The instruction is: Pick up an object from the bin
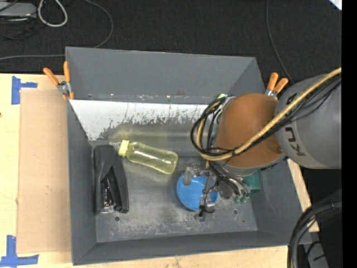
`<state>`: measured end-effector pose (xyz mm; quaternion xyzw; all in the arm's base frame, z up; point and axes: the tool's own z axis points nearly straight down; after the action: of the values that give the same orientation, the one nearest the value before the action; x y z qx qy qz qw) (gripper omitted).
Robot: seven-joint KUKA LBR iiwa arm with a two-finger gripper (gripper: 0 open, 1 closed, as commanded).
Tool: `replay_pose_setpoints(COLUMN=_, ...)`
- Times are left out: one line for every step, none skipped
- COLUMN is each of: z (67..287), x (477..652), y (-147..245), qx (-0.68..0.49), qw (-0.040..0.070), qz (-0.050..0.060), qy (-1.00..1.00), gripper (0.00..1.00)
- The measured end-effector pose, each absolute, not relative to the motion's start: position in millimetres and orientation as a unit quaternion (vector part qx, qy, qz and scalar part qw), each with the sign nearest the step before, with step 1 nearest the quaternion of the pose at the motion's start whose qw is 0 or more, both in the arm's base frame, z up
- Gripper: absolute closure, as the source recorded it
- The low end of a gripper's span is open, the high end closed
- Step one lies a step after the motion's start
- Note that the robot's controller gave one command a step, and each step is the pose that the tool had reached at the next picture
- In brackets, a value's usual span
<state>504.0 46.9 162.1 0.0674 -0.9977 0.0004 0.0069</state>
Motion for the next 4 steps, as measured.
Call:
replay_pose_setpoints(z=171, x=488.0, y=61, qx=0.000, qw=0.008, qz=0.000, qy=-1.000, gripper=0.00)
replay_pose_setpoints(z=101, x=488.7, y=31, qx=0.034, qw=0.010, qz=0.000, qy=-0.999, gripper=0.00)
replay_pose_setpoints(z=148, x=496.6, y=57, qx=-0.009, qw=0.001, qz=-0.002, qy=-1.000, gripper=0.00)
replay_pose_setpoints(z=90, x=492.5, y=7, qx=0.021, qw=0.015, qz=0.001, qy=-1.000, gripper=1.00)
